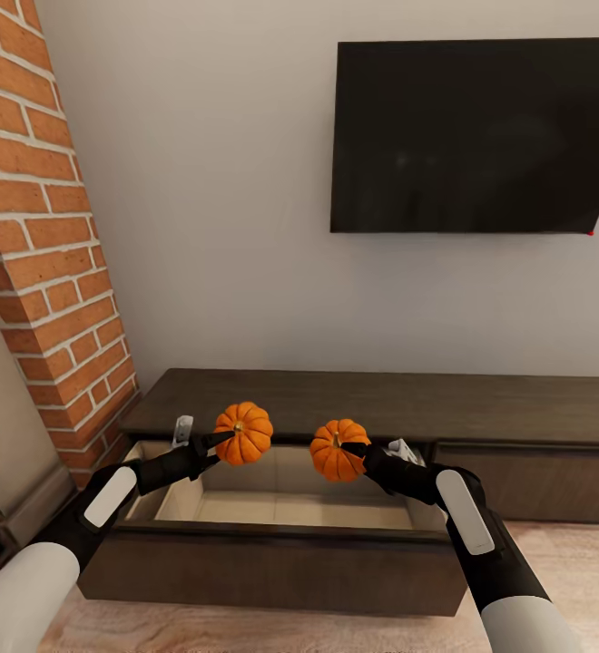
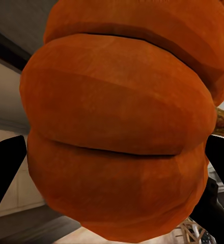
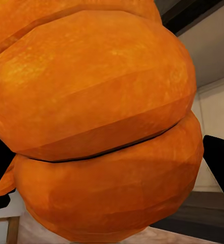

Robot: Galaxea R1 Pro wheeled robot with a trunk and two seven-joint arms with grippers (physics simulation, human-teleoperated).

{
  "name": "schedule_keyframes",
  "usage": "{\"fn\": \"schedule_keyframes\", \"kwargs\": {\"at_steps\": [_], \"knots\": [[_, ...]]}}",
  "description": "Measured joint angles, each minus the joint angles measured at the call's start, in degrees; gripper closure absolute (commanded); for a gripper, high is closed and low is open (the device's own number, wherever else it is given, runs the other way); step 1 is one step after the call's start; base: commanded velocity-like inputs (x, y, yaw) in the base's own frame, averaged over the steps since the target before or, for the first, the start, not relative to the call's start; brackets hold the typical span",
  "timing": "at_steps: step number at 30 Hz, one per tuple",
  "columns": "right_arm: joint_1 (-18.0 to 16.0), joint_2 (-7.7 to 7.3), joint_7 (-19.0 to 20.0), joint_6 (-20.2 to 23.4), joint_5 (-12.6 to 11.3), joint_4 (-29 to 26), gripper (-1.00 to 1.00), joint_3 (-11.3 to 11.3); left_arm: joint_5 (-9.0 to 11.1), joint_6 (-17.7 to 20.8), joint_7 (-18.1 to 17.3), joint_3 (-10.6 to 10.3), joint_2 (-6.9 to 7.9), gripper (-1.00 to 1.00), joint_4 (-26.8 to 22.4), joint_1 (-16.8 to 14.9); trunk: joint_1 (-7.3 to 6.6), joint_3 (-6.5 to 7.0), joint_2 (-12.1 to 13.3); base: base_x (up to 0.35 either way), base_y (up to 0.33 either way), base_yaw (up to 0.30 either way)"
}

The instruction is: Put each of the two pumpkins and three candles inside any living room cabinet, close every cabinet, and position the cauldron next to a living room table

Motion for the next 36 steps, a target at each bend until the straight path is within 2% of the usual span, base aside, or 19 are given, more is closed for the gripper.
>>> {"fn": "schedule_keyframes", "kwargs": {"at_steps": [8, 16, 25, 30, 36], "knots": [[0.00, 0.00, 0.01, -0.01, -0.10, 0.00, 1.00, 0.00, 0.05, 0.02, 0.01, 0.01, 0.00, 1.00, -0.01, 0.00, 0.23, -0.18, -0.42, 0.000, 0.000, 0.000], [0.00, 0.00, 0.00, 0.00, 0.00, -0.06, 1.00, 0.00, -0.02, 0.00, 0.00, 0.00, 0.00, 1.00, 0.00, -0.01, 1.98, -1.62, -3.61, 0.000, 0.000, 0.000], [0.00, 0.00, 0.00, 0.00, 0.03, -0.05, 1.00, 0.00, -0.04, -0.02, 0.01, 0.00, 0.00, 1.00, 0.00, -0.01, 2.26, -3.60, -3.82, 0.000, 0.000, 0.000], [0.00, 0.00, 0.00, 0.00, -0.03, -0.06, 1.00, 0.00, 0.04, 0.02, 0.00, 0.01, 0.00, 1.00, 0.00, -0.02, 2.25, -3.61, -3.82, 0.000, 0.000, 0.000], [0.00, 0.00, 0.00, 0.00, -0.05, -0.09, 1.00, 0.00, -0.04, -0.02, 0.01, 0.00, 0.00, 1.00, 0.00, -0.02, 2.41, -4.93, -3.90, 0.000, 0.000, 0.000]]}}
